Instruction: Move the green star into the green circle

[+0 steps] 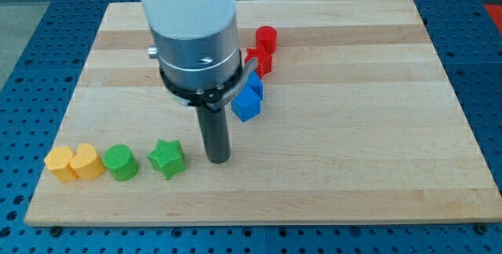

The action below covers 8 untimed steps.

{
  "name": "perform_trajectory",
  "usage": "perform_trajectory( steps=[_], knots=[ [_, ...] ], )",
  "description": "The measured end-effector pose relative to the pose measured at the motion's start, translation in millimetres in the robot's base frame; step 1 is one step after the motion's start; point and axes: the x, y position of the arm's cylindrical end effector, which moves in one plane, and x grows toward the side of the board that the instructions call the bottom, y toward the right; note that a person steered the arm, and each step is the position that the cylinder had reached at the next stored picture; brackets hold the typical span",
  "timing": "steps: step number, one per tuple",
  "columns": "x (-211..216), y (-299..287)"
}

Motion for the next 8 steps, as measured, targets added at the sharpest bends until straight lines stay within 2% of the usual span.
perform_trajectory(
  steps=[3,8],
  knots=[
    [5,-42],
    [9,-62]
  ],
)
